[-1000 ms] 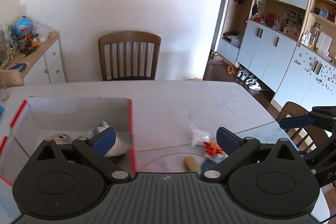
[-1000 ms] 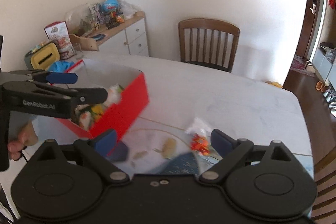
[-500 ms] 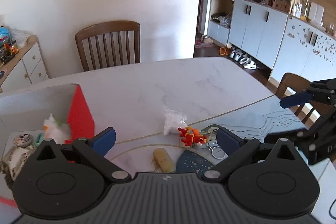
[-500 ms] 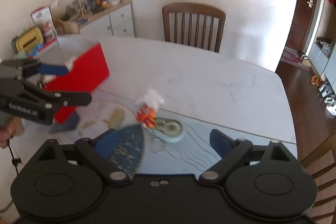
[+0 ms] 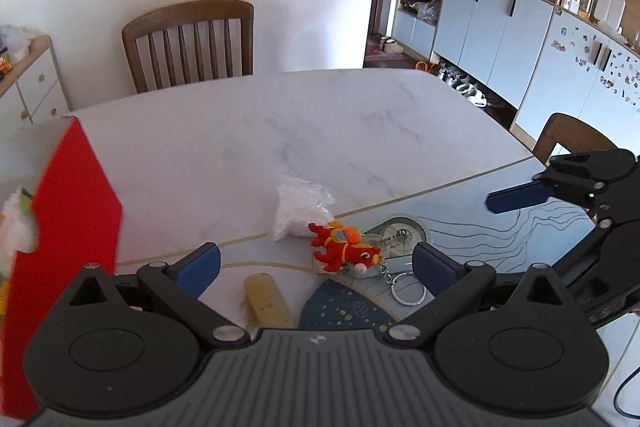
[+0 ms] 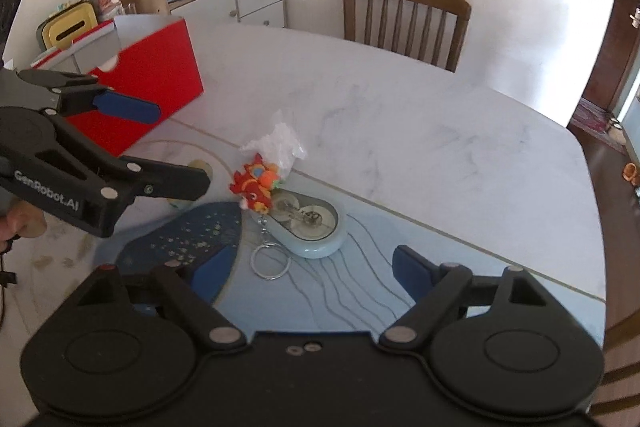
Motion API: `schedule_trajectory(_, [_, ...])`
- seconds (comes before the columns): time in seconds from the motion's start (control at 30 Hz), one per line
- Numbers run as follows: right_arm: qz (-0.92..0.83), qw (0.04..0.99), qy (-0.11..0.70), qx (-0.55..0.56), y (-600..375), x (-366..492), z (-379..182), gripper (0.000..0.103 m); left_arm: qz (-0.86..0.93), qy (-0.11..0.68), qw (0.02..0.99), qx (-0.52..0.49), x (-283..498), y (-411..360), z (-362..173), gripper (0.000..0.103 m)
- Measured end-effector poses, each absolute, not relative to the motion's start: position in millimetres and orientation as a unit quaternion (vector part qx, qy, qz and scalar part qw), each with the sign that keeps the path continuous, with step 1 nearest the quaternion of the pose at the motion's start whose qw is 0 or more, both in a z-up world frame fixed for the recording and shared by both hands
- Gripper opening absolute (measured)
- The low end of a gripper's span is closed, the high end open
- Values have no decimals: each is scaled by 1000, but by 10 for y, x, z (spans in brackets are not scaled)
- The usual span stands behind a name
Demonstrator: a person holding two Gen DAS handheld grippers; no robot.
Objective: Organize objects
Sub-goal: 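Grasp the red fish plush with the left tool while the right tool grasps the light blue oval case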
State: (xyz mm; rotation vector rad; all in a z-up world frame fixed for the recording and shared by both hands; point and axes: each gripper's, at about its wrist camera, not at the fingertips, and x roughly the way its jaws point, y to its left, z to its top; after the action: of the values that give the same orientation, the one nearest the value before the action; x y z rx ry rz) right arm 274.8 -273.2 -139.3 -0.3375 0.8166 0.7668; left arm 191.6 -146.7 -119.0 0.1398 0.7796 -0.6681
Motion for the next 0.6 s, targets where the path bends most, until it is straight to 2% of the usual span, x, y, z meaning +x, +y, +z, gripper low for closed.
schedule_trajectory(0.43, [421, 806, 392, -141, -2693, 3093, -1656, 80, -310, 424, 851, 20, 2192, -1724, -1492, 101])
schedule_trajectory(0.5, [433, 801, 389, -138, -2703, 3119, -1664, 80, -309, 429, 849, 15, 2209, -1737, -1524, 98])
schedule_trajectory(0.6, [441, 798, 387, -138, -2699, 3164, -1684, 78, -310, 439, 843, 9, 2227, -1774, -1568, 87])
